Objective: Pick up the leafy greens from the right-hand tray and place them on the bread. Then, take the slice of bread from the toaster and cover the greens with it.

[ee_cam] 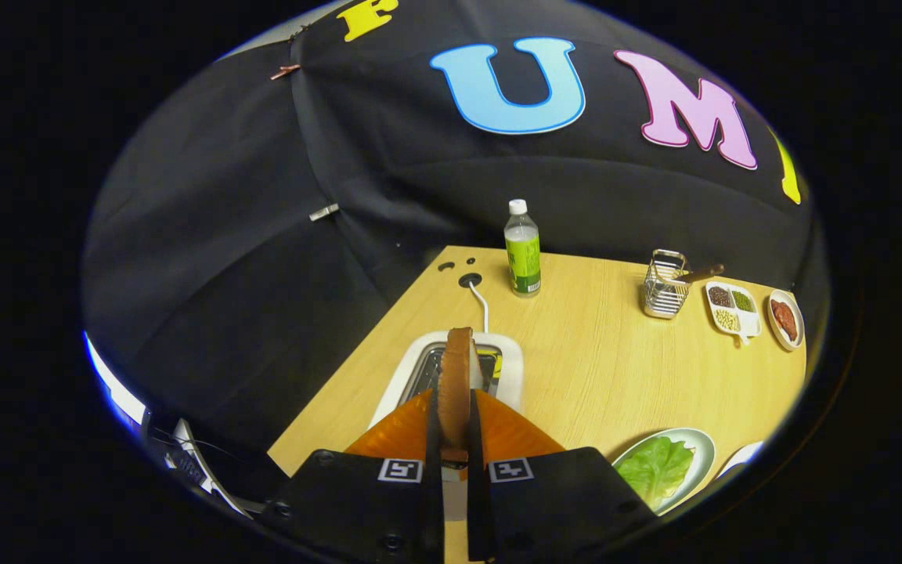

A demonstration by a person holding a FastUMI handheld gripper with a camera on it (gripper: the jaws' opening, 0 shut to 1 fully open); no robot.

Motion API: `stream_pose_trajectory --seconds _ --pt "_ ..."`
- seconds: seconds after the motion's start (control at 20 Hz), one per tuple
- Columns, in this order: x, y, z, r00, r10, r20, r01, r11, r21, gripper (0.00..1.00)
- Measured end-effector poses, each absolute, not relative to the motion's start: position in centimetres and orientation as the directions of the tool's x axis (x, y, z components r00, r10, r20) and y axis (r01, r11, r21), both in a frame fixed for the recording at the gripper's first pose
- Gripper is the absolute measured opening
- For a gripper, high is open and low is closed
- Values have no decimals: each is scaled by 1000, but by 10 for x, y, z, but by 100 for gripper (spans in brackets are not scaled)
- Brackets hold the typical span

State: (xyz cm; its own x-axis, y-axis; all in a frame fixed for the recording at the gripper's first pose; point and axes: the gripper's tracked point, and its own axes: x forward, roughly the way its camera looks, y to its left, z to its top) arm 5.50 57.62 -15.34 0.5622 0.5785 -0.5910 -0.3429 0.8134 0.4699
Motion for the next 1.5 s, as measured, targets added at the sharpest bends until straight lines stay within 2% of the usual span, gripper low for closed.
stream_pose_trajectory --seconds 0.25,0.5,0.7,1.0,1.2,1.5 --pt "57 541 -96 610 621 -492 -363 771 523 16" --pt "66 469 -70 682 578 -449 -330 790 516 16" --pt "61 409 -100 720 493 -488 -263 845 466 16" --pt "33 346 -182 700 376 -607 -111 897 428 16" --pt "6 349 -234 643 383 -664 -46 884 465 16" --pt "-9 365 -282 596 419 -685 57 829 556 16"
